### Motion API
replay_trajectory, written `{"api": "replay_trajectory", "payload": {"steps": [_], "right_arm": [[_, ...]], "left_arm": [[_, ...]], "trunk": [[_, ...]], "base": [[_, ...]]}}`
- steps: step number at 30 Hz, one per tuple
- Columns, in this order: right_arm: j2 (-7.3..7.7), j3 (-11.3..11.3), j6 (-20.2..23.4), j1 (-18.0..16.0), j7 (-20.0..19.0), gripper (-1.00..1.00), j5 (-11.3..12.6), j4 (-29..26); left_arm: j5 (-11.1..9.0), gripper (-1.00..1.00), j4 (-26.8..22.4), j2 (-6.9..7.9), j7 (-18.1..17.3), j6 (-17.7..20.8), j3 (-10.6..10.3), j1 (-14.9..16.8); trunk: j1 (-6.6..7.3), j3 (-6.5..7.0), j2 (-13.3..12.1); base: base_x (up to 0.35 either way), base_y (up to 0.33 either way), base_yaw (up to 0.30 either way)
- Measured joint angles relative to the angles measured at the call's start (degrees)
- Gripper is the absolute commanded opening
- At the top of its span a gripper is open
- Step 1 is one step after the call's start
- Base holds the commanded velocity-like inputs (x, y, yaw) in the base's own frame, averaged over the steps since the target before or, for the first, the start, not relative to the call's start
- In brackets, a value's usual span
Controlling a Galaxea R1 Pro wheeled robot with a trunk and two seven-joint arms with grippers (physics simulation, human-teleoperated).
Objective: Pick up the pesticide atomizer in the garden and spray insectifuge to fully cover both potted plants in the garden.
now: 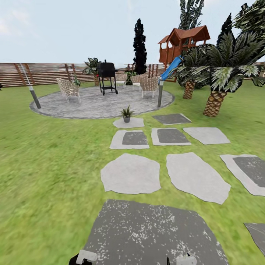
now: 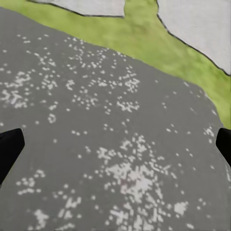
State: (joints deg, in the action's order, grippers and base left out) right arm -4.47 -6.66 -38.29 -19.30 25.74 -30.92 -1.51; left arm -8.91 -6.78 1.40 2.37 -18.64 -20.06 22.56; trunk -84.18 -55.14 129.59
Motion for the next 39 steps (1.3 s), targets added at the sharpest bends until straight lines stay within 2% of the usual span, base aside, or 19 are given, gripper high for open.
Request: {"api": "replay_trajectory", "payload": {"steps": [39], "right_arm": [[0.0, -0.01, 0.0, 0.0, 0.0, 1.0, 0.03, 0.01]], "left_arm": [[0.21, -1.0, 0.0, -0.1, 0.0, 0.07, 0.0, 0.0]], "trunk": [[0.0, 0.0, 0.0]], "base": [[0.339, 0.0, 0.0]]}}
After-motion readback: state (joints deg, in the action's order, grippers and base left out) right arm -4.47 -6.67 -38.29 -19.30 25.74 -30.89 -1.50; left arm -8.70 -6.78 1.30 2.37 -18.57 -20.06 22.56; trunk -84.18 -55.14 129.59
